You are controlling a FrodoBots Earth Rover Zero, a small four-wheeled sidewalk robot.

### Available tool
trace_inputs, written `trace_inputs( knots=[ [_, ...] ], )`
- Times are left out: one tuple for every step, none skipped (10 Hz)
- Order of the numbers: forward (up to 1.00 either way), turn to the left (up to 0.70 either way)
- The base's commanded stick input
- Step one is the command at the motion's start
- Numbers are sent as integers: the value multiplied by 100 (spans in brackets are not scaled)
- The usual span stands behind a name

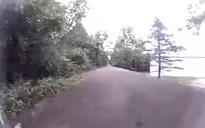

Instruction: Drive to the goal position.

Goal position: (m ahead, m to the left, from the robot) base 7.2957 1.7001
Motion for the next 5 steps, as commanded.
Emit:
trace_inputs(
  knots=[
    [70, 0],
    [70, 0],
    [70, 0],
    [70, 0],
    [70, 0]
  ],
)
